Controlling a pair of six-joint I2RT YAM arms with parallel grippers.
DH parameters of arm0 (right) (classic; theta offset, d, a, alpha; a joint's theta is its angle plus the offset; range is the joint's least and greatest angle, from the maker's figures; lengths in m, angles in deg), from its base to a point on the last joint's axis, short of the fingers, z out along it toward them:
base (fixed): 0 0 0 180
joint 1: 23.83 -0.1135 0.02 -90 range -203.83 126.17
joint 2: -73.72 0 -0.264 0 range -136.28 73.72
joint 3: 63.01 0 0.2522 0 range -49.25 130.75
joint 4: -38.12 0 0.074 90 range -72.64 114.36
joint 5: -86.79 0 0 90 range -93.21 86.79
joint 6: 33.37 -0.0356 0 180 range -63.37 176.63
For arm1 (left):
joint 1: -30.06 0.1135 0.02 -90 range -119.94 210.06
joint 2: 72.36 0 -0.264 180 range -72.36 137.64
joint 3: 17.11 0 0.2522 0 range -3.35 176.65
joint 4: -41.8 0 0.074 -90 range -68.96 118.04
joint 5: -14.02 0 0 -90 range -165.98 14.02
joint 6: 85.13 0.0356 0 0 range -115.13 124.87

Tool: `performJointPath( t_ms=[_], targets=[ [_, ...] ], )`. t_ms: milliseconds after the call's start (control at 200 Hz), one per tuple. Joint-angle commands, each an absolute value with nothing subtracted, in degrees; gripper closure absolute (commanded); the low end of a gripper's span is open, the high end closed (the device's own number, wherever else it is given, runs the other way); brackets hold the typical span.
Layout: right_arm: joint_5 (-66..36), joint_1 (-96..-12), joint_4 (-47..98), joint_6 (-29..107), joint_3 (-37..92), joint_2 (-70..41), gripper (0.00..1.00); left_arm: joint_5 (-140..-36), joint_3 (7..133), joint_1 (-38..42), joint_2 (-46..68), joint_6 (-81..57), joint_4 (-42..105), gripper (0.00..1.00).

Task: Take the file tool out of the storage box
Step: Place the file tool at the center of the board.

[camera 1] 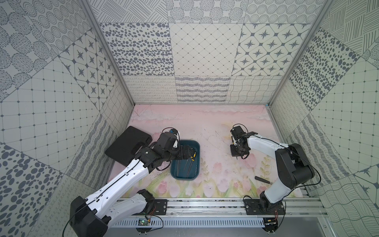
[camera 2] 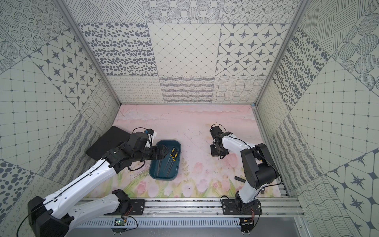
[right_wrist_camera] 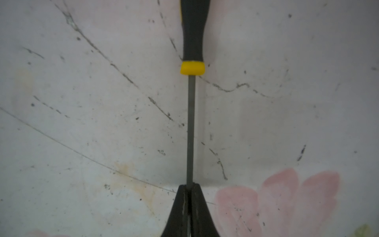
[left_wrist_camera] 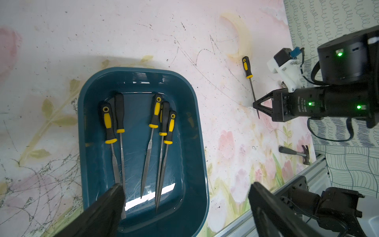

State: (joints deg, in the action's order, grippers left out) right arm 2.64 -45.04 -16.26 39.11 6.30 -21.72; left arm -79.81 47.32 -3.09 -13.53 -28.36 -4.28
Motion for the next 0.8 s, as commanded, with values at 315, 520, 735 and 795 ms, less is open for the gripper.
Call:
performJointPath(
  t_ms=[315,520,735,795],
  targets=[
    [3.0,-44.66,-17.63,39.22,7.71,-23.85,0.94,-76.87,46.82,-3.82,-10.2,-27.28,-3.86,0.01],
    [3.27,-44.66,-17.65,39.45,7.73,-22.95,0.83,-75.12,47.07,-3.8,-5.86,-27.5,-3.51,0.04],
    [1.68,-44.66,-18.66,39.75,9.26,-17.67,0.68,-72.43,50.79,-3.87,0.28,-25.14,-5.76,0.15],
    [0.68,-44.8,-18.79,39.83,9.39,-15.33,0.63,-72.1,51.89,-3.86,2.15,-24.59,-5.54,0.2]
  ],
)
